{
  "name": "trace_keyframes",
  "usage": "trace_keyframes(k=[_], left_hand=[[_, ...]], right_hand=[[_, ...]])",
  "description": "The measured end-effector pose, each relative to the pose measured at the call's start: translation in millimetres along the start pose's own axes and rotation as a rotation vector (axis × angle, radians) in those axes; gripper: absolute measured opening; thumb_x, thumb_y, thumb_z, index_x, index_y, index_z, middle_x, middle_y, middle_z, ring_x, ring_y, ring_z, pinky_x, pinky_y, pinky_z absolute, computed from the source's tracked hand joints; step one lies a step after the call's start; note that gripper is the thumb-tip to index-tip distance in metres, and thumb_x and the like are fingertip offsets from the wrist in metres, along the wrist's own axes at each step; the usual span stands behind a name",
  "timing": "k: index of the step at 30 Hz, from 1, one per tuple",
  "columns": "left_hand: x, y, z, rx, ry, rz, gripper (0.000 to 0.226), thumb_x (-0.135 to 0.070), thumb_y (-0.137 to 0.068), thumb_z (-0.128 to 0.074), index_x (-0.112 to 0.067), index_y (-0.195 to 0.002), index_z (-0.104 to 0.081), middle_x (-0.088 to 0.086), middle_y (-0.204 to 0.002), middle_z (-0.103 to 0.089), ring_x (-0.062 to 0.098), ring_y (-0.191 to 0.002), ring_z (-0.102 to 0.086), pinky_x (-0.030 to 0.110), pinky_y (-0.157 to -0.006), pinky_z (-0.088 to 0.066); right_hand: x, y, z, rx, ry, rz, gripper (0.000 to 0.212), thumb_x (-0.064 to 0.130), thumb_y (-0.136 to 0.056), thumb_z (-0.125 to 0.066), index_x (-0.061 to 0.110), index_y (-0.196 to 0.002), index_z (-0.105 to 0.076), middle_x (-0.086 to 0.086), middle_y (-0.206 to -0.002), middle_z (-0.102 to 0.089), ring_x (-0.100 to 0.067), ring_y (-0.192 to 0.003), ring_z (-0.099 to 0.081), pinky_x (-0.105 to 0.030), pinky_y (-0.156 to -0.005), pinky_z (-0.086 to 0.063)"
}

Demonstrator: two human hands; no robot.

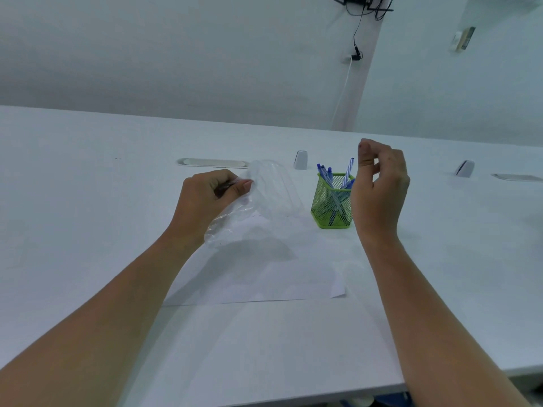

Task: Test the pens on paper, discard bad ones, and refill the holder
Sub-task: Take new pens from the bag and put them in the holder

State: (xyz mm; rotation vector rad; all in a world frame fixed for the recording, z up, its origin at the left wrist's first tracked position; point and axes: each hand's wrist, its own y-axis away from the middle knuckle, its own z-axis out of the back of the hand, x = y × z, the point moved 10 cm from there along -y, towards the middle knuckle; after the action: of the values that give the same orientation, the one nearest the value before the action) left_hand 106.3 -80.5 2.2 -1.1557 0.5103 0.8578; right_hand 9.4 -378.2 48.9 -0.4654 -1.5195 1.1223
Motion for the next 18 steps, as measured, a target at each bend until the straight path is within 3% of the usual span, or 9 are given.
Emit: trace_keyframes(k=[1, 3, 5, 7, 11, 14, 18], left_hand=[[0.1, 0.1, -0.4, -0.002, -0.006, 0.003, 0.021, -0.038, -0.092, -0.076, -0.021, -0.08, -0.078, -0.012, -0.062, -0.068, 0.004, -0.056, -0.047, 0.014, -0.055, -0.037], [-0.4, 1.2, -1.6, 0.0, -0.004, 0.01, 0.018, -0.036, -0.092, -0.076, -0.021, -0.082, -0.079, -0.016, -0.065, -0.071, 0.002, -0.057, -0.052, 0.013, -0.057, -0.04], [-1.5, 3.0, -4.3, 0.013, 0.009, 0.019, 0.016, -0.034, -0.094, -0.075, -0.02, -0.086, -0.079, -0.017, -0.071, -0.073, 0.001, -0.062, -0.059, 0.016, -0.061, -0.045], [-3.7, 4.7, -9.5, 0.038, 0.021, 0.038, 0.015, -0.032, -0.097, -0.072, -0.02, -0.092, -0.078, -0.014, -0.076, -0.074, 0.008, -0.067, -0.062, 0.021, -0.065, -0.048], [-13.2, 10.3, -24.9, 0.107, 0.139, 0.11, 0.013, -0.019, -0.103, -0.064, -0.016, -0.107, -0.076, -0.015, -0.074, -0.072, 0.006, -0.063, -0.06, 0.013, -0.062, -0.046], [-22.2, 17.0, -34.6, 0.172, 0.231, 0.136, 0.021, -0.014, -0.106, -0.056, -0.018, -0.116, -0.074, 0.001, -0.103, -0.078, 0.022, -0.09, -0.072, 0.029, -0.08, -0.058], [-32.0, 28.3, -47.7, 0.253, 0.458, 0.223, 0.038, -0.006, -0.106, -0.041, -0.024, -0.121, -0.072, -0.011, -0.113, -0.076, 0.007, -0.102, -0.071, 0.025, -0.091, -0.055]], right_hand=[[4.2, 1.5, -2.3, 0.018, -0.017, 0.016, 0.037, 0.04, -0.108, -0.05, 0.012, -0.114, -0.074, -0.003, -0.104, -0.067, -0.023, -0.079, -0.063, -0.056, -0.083, -0.053], [14.9, 5.7, -8.1, 0.066, -0.035, 0.056, 0.039, 0.043, -0.107, -0.051, 0.013, -0.119, -0.073, 0.0, -0.108, -0.067, -0.021, -0.084, -0.066, -0.039, -0.093, -0.051], [28.7, 12.3, -15.3, 0.132, -0.056, 0.105, 0.038, 0.043, -0.107, -0.053, 0.015, -0.124, -0.071, 0.002, -0.113, -0.066, -0.02, -0.093, -0.068, -0.022, -0.096, -0.039], [46.6, 23.5, -24.7, 0.218, -0.093, 0.196, 0.039, 0.042, -0.105, -0.055, 0.014, -0.129, -0.069, 0.004, -0.119, -0.066, -0.02, -0.104, -0.067, -0.027, -0.099, -0.038], [76.6, 54.2, -48.3, 0.4, -0.134, 0.388, 0.053, 0.048, -0.102, -0.06, 0.01, -0.139, -0.064, -0.002, -0.134, -0.065, -0.018, -0.13, -0.058, -0.047, -0.11, -0.043], [85.5, 70.4, -60.5, 0.493, -0.203, 0.385, 0.065, 0.049, -0.097, -0.067, 0.008, -0.146, -0.057, -0.006, -0.146, -0.058, -0.018, -0.141, -0.051, -0.05, -0.114, -0.041], [91.1, 86.8, -73.2, 0.632, -0.265, 0.298, 0.079, 0.048, -0.095, -0.068, 0.014, -0.16, -0.04, -0.005, -0.165, -0.038, -0.016, -0.156, -0.032, -0.049, -0.122, -0.036]])
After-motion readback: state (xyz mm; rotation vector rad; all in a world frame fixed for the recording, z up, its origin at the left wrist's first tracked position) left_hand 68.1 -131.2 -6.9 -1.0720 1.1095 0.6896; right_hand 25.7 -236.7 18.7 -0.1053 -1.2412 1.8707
